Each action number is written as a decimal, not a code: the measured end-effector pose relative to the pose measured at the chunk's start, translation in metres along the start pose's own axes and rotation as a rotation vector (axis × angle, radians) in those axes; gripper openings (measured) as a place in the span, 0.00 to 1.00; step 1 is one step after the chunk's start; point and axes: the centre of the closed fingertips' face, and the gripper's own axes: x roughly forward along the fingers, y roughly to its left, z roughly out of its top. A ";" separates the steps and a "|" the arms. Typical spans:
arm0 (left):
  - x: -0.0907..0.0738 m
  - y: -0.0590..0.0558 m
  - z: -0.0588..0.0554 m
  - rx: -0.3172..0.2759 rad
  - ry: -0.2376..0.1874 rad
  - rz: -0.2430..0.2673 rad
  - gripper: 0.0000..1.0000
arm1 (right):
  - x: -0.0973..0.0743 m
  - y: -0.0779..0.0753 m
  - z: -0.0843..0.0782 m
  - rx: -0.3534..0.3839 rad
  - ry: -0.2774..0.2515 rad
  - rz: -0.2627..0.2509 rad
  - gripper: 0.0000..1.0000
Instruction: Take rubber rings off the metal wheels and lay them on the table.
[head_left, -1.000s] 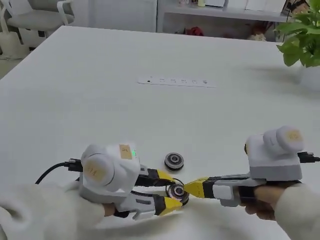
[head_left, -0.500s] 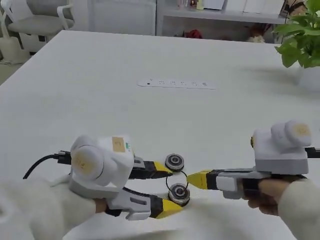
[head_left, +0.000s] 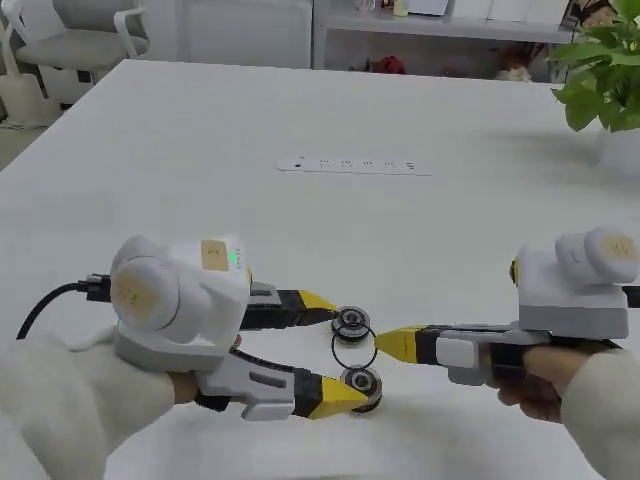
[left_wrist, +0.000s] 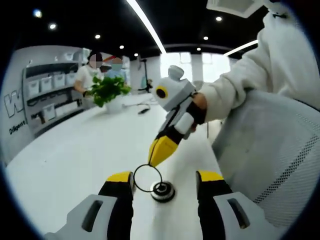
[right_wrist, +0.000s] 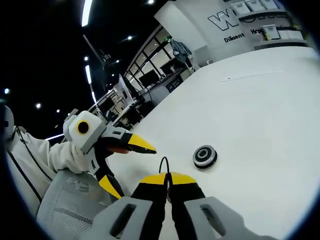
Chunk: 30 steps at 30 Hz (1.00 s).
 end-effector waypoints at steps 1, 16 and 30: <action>-0.001 -0.001 0.002 0.008 -0.003 -0.004 0.52 | 0.000 0.000 0.001 0.000 -0.002 0.000 0.00; -0.024 0.014 0.018 0.029 -0.035 0.073 0.66 | -0.003 0.007 0.012 0.014 -0.043 0.014 0.00; -0.063 0.018 0.006 -0.024 -0.042 0.194 0.83 | 0.001 0.016 0.012 0.023 -0.040 0.040 0.00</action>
